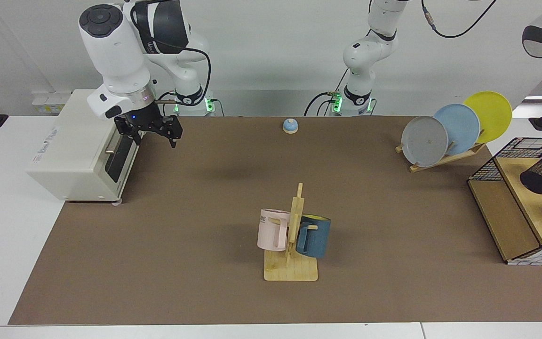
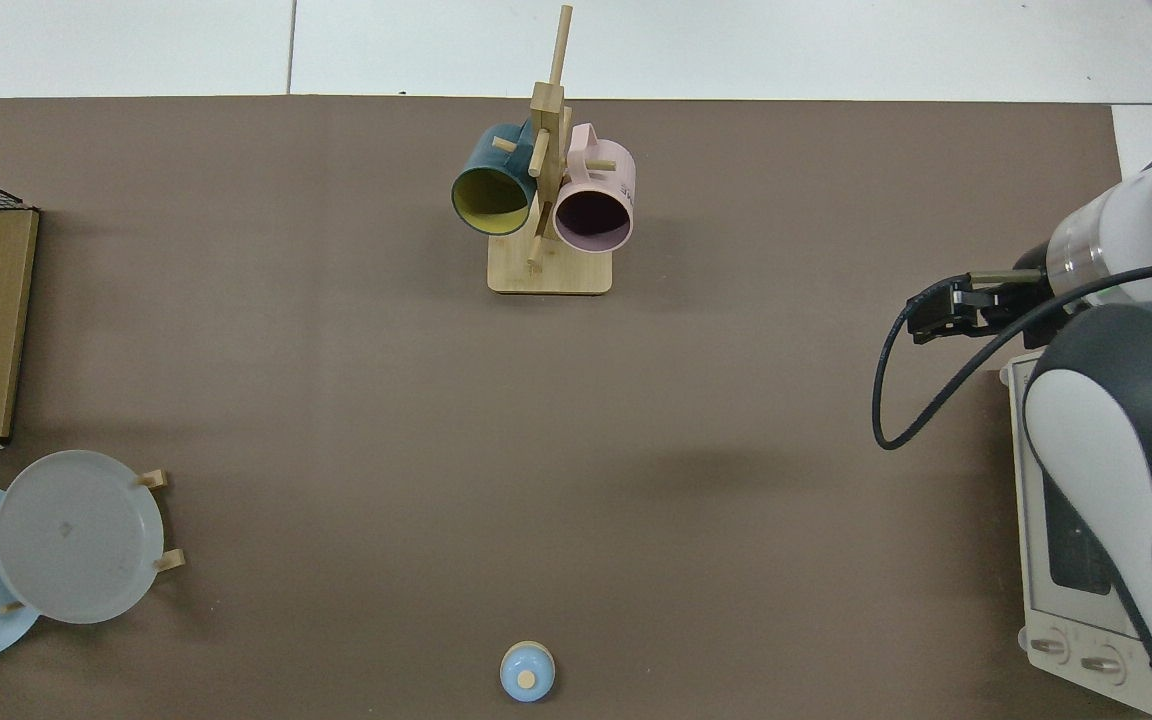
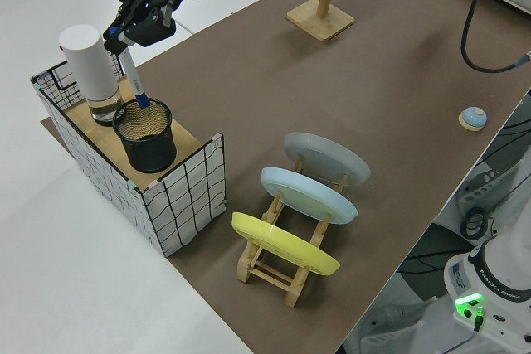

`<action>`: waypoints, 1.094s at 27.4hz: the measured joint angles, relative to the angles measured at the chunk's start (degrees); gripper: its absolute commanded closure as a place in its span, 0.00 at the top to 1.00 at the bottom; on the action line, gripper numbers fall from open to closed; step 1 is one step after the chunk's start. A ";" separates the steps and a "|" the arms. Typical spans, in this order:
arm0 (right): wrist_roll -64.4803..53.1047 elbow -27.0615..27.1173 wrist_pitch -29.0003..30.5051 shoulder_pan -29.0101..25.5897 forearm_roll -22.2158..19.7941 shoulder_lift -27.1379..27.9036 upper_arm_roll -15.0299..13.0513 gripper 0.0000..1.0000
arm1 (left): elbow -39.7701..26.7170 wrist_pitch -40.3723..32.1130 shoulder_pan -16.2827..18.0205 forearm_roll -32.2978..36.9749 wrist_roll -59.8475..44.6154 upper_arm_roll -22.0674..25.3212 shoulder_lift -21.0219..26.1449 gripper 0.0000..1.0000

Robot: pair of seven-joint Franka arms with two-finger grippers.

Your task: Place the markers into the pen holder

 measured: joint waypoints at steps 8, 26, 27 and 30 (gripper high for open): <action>0.00 0.00 0.00 0.00 0.00 0.00 0.00 1.00 | -1.54 0.83 0.00 -0.45 0.00 -0.01 1.04 1.00; 0.00 0.00 0.00 0.00 0.00 0.00 0.00 1.00 | -0.14 -2.26 -0.32 -5.87 -2.67 -2.22 0.32 1.00; 0.00 0.00 0.00 0.00 0.00 0.00 0.00 1.00 | 0.18 -3.45 -0.34 -7.13 -4.42 -2.69 0.13 1.00; 0.00 0.00 0.00 0.00 0.00 0.00 0.00 1.00 | 0.91 -8.14 -0.42 -9.38 -13.27 -4.66 -0.64 1.00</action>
